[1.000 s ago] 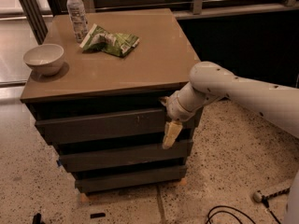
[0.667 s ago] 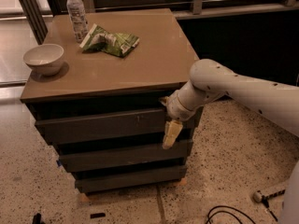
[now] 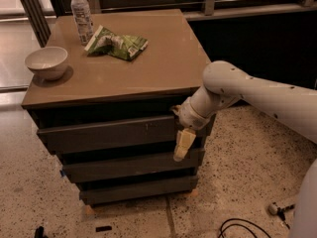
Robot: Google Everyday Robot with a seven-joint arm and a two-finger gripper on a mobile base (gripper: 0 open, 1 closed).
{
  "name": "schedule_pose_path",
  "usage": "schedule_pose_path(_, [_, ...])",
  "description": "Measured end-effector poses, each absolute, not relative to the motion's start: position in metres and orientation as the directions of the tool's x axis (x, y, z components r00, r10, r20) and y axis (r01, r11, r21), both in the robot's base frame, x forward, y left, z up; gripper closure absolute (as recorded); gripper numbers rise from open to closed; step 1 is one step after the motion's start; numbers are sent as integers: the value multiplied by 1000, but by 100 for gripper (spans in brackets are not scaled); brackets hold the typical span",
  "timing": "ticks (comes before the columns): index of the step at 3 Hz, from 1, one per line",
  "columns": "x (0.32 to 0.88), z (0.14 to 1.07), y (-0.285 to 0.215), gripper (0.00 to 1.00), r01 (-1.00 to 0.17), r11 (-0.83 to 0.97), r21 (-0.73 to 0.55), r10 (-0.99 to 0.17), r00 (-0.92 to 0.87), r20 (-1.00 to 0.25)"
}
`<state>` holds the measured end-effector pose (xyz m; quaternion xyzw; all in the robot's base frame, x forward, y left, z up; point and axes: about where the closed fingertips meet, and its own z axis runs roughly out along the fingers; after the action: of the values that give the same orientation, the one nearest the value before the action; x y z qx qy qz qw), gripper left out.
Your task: Open top drawer
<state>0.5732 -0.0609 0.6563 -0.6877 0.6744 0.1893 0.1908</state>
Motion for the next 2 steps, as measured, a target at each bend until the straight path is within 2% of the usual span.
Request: schedule_pose_path(2, [543,659,-69,0,-992,-24,122,-861,-42,-507])
